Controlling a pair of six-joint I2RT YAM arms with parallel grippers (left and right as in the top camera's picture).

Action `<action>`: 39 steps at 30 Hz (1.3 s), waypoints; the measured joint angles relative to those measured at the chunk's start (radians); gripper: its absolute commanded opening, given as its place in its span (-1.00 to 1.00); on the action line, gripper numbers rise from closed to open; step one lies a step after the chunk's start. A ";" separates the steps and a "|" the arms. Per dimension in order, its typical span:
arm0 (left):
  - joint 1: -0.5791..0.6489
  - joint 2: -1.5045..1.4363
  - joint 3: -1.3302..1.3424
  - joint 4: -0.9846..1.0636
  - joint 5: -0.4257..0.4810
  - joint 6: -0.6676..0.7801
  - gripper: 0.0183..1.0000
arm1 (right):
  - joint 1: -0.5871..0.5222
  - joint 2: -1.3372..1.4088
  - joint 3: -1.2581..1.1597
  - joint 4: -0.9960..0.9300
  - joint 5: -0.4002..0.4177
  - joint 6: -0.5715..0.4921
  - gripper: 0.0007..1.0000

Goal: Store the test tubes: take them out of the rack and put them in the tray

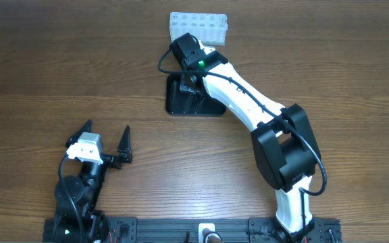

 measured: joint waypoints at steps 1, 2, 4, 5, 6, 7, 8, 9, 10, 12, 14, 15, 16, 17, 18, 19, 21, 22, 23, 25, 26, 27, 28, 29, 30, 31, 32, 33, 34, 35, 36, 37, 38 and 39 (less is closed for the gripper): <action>0.000 0.000 0.000 0.000 0.000 0.000 1.00 | 0.000 0.000 0.000 0.004 0.000 -0.009 0.38; 0.000 0.000 0.000 0.000 0.000 0.000 1.00 | 0.000 0.000 0.000 0.011 0.001 -0.016 0.47; 0.000 0.000 0.000 0.000 0.000 0.000 1.00 | 0.000 0.000 0.004 0.025 0.007 -0.039 0.63; 0.000 0.000 0.000 0.000 0.000 0.000 1.00 | 0.000 -0.001 0.009 0.039 0.016 -0.050 0.68; 0.000 0.000 0.000 0.000 0.000 0.000 1.00 | -0.001 -0.003 0.013 0.053 0.025 -0.065 0.70; 0.000 0.000 0.000 0.000 0.000 0.000 1.00 | -0.004 -0.008 0.018 0.077 0.041 -0.079 0.72; 0.000 0.000 0.000 0.000 0.000 0.000 1.00 | -0.009 -0.014 0.024 0.108 0.058 -0.098 0.75; 0.000 0.000 0.000 0.000 0.000 0.000 1.00 | -0.014 -0.021 0.028 0.132 0.070 -0.110 0.79; 0.000 0.000 0.000 0.000 0.000 0.000 1.00 | -0.023 -0.029 0.034 0.170 0.086 -0.131 0.83; 0.000 0.000 0.000 0.000 0.000 0.000 1.00 | -0.051 -0.046 0.050 0.258 0.119 -0.179 0.89; 0.000 0.000 0.000 0.000 0.000 0.000 1.00 | -0.082 -0.057 0.060 0.339 0.139 -0.223 0.95; 0.000 0.000 0.000 0.000 0.000 0.000 1.00 | -0.099 -0.060 0.064 0.382 0.149 -0.245 0.97; 0.000 0.000 0.000 0.000 0.000 0.000 1.00 | -0.117 -0.061 0.068 0.423 0.158 -0.269 0.99; 0.000 0.000 0.000 0.000 0.000 0.000 1.00 | -0.128 -0.061 0.071 0.450 0.162 -0.285 0.99; 0.000 0.000 0.000 0.000 0.000 0.000 1.00 | -0.146 -0.061 0.071 0.480 0.170 -0.304 0.99; 0.000 0.000 0.000 0.000 0.000 0.000 1.00 | -0.156 -0.060 0.071 0.495 0.173 -0.312 0.99; 0.000 0.000 0.000 0.000 0.000 0.000 1.00 | -0.178 -0.052 0.071 0.531 0.182 -0.334 0.99; 0.000 0.000 0.000 0.000 0.000 0.000 1.00 | -0.184 -0.047 0.071 0.543 0.182 -0.337 0.99; 0.000 0.000 0.000 0.000 0.000 0.000 1.00 | -0.190 -0.038 0.071 0.554 0.184 -0.342 0.99; 0.000 0.000 0.000 0.000 0.000 0.000 1.00 | -0.195 -0.015 0.075 0.559 0.185 -0.352 0.98; 0.000 0.000 0.000 0.000 0.000 0.000 1.00 | -0.197 0.000 0.080 0.559 0.185 -0.356 0.99; 0.000 0.000 0.000 0.000 0.000 0.000 1.00 | -0.198 0.019 0.089 0.560 0.185 -0.359 0.99; 0.000 0.000 0.000 0.000 0.000 0.000 1.00 | -0.200 0.042 0.099 0.559 0.184 -0.362 0.99; 0.000 0.000 0.000 0.000 0.000 0.000 1.00 | -0.200 0.060 0.106 0.558 0.181 -0.363 0.98; 0.000 0.000 0.000 0.000 0.000 0.000 1.00 | -0.201 0.080 0.116 0.557 0.180 -0.367 0.96; 0.000 0.000 0.000 0.000 0.000 0.000 1.00 | -0.202 0.100 0.125 0.557 0.179 -0.370 0.95; 0.000 0.000 0.000 0.000 0.000 0.000 1.00 | -0.202 0.115 0.133 0.556 0.178 -0.374 0.94; 0.000 0.000 0.000 0.000 0.000 0.000 1.00 | -0.202 0.130 0.140 0.555 0.177 -0.378 0.93; 0.000 0.000 0.000 0.000 0.000 0.000 1.00 | -0.202 0.146 0.150 0.554 0.177 -0.385 0.91; 0.000 0.000 0.000 0.000 0.000 0.000 1.00 | -0.202 0.163 0.163 0.554 0.177 -0.388 0.90; 0.000 0.000 0.000 0.000 0.000 0.000 1.00 | -0.203 0.174 0.173 0.555 0.177 -0.389 0.87; 0.000 0.000 0.000 0.000 0.000 0.000 1.00 | -0.203 0.186 0.182 0.555 0.177 -0.393 0.83; 0.000 0.000 0.000 0.000 0.000 0.000 1.00 | -0.204 0.191 0.185 0.555 0.178 -0.394 0.79; 0.000 0.000 0.000 0.000 0.000 0.000 1.00 | -0.206 0.196 0.187 0.555 0.179 -0.398 0.76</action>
